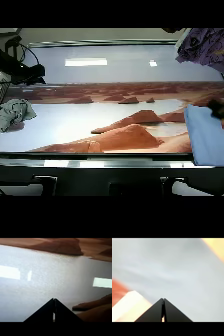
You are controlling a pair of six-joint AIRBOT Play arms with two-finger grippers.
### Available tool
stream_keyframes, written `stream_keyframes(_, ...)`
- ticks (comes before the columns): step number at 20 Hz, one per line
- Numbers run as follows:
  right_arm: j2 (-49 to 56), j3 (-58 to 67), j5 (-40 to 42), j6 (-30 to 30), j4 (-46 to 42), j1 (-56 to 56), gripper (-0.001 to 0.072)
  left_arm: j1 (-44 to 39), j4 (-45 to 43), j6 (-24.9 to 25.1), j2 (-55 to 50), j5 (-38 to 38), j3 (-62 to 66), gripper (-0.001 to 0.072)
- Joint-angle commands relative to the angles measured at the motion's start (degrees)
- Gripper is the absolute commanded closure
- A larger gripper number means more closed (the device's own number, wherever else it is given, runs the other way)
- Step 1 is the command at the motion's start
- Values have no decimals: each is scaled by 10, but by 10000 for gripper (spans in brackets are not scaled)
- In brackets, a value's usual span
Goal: Fold the clothes and pants, and hang the long-sleeved shirts on hangers.
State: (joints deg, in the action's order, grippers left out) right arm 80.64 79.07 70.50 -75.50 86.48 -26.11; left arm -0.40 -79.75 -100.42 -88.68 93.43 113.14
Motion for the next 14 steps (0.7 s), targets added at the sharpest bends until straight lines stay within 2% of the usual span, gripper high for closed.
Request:
stream_keyframes(1,-2,86,-99,-128,162,113,679,-2,-1,38,39,-58,-1,683)
stream_keyframes(4,-15,88,-80,-126,164,229,679,-10,-9,66,79,-79,-40,684)
stream_keyframes(8,-21,88,-27,-130,145,361,681,-10,-20,70,167,-142,-200,683)
stream_keyframes(11,-29,88,-39,-125,115,427,681,-6,-27,71,228,-203,-292,683)
stream_keyframes(14,-30,88,-50,-126,100,449,680,-6,-42,71,238,-203,-299,682)
